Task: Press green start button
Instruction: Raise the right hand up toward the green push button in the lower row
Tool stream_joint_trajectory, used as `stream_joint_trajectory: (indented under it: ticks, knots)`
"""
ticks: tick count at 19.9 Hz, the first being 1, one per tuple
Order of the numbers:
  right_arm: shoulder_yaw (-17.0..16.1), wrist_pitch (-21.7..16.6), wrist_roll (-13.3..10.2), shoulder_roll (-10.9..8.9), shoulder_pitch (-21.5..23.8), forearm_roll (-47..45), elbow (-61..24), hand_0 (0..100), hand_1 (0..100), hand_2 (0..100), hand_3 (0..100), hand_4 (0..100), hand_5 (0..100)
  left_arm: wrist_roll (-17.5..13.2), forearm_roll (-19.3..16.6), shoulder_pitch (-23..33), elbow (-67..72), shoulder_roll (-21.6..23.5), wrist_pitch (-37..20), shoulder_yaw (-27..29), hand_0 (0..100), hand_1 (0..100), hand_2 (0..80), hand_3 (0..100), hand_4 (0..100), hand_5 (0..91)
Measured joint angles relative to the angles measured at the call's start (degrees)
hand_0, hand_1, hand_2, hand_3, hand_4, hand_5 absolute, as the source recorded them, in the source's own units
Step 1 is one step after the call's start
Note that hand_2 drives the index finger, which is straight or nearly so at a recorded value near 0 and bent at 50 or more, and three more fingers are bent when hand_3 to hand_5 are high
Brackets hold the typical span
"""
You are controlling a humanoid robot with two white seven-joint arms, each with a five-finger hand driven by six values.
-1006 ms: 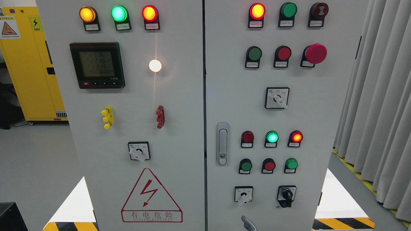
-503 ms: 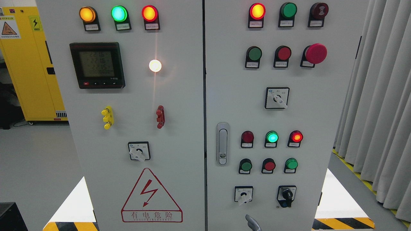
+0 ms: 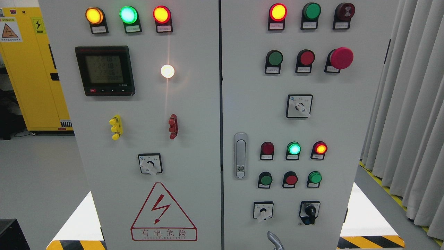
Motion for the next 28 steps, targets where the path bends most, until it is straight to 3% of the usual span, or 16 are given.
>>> stream_joint_trajectory:
  ticks: [5,6,11,19,28]
  knots:
    - [-2.87,-0.56,-3.26,0.03,-0.59,13.84,-0.86,51,91,0,92,95,100,0.23,0.01,0.00,0.00,0.00,0.00,0.00,12,56,0.0,0,0,0.0]
    - [-3.39,-0.58,-3.83,0.04,-0.70,16.44,-1.11,54,97,0,93,98,100,0.24,0.00,0.00,0.00,0.00,0.00,0.00,12,56,0.0,0,0,0.0]
    - [-5.32,-0.63,-6.05,0.05,-2.55,27.38,-2.27,50,100,0,96,100,100,0.25,0.01,0.00,0.00,0.00,0.00,0.00,12,56,0.0,0,0,0.0]
    - [-7.00,1.14,-6.70,-0.01,-6.27,39.47,-3.28,52,100,0,98,100,100,0.32,0.02,0.00,0.00,0.00,0.00,0.00,12,56,0.0,0,0,0.0]
    - [-8.85,2.97,-6.86,-0.33,-13.08,44.90,-2.24,56,100,0,98,100,100,0.34,0.01,-0.01,0.00,0.00,0.00,0.00,12,56,0.0,0,0,0.0]
